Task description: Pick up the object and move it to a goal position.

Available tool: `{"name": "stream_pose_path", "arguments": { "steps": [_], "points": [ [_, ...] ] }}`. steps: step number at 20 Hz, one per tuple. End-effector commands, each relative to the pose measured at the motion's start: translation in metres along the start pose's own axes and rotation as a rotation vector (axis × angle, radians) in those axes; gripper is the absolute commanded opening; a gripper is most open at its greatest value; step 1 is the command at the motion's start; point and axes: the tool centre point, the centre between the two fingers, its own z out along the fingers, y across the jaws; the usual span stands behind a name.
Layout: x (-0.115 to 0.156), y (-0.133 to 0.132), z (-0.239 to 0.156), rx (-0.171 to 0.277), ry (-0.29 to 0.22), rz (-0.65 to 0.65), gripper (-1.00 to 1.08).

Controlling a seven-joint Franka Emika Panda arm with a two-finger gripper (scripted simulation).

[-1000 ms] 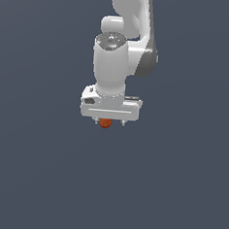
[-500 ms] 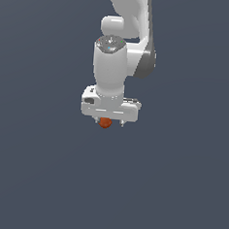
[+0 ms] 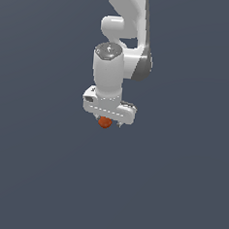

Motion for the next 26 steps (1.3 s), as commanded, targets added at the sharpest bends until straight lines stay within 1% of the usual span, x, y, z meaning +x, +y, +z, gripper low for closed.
{"name": "stream_pose_path", "arguments": {
  "steps": [1,18,26],
  "points": [
    [-0.007,0.004,0.007,-0.003,-0.005,0.072,1.0],
    [-0.057,0.038,0.052,-0.033,-0.031,0.572,1.0],
    [-0.076,0.051,0.065,-0.048,-0.036,0.743,1.0]
  ]
}}
